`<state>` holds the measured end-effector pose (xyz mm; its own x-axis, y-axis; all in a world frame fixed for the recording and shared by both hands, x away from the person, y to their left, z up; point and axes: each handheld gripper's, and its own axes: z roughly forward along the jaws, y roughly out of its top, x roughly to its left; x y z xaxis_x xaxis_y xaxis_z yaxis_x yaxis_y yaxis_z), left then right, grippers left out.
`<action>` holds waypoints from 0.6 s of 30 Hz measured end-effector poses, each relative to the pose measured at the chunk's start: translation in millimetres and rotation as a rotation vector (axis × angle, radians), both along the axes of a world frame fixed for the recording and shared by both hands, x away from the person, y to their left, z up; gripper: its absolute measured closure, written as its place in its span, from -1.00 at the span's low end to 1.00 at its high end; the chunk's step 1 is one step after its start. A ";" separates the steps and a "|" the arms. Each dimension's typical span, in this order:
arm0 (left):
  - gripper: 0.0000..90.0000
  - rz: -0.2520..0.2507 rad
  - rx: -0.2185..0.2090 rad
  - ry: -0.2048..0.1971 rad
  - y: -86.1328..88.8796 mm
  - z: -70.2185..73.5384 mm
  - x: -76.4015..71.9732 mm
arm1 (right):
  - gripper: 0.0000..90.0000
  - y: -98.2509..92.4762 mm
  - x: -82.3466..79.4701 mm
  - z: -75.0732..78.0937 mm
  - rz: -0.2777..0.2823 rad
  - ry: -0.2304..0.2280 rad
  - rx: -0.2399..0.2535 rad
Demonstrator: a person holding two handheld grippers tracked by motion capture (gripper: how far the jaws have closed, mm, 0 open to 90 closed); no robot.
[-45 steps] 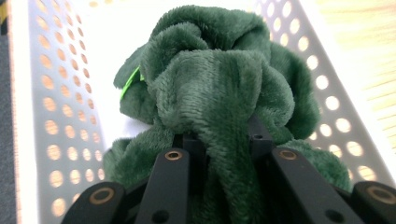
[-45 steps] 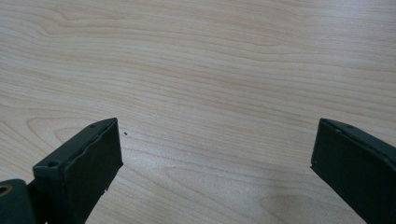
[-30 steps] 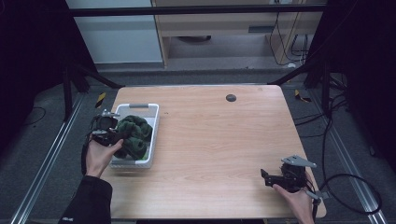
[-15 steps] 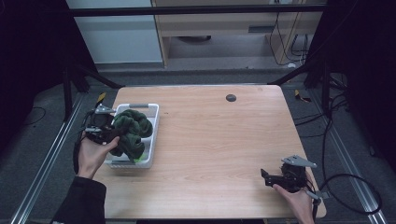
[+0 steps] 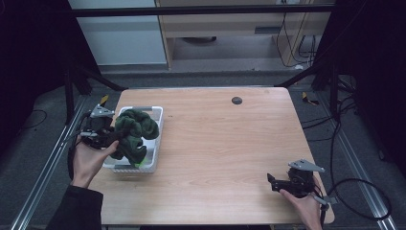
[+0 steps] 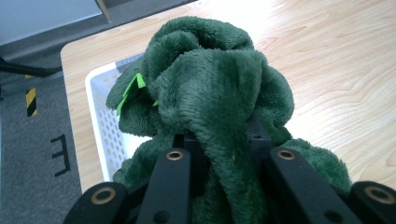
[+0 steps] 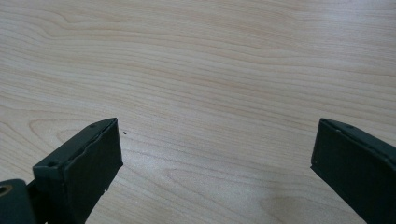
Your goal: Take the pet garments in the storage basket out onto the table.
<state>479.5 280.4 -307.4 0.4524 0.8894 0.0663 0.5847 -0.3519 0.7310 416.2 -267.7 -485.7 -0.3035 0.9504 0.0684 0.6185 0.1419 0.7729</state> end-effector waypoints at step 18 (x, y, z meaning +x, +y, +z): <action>0.70 -0.146 -0.008 0.000 -39.4 8.7 -12.6 | -0.96 -0.7 -0.2 -0.2 0.005 -0.013 -0.006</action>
<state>466.9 241.0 -298.7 0.5772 0.8144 0.0593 0.5277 -0.4274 0.7341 416.0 -268.4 -485.8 -0.3087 0.9493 0.0591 0.6076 0.1490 0.7802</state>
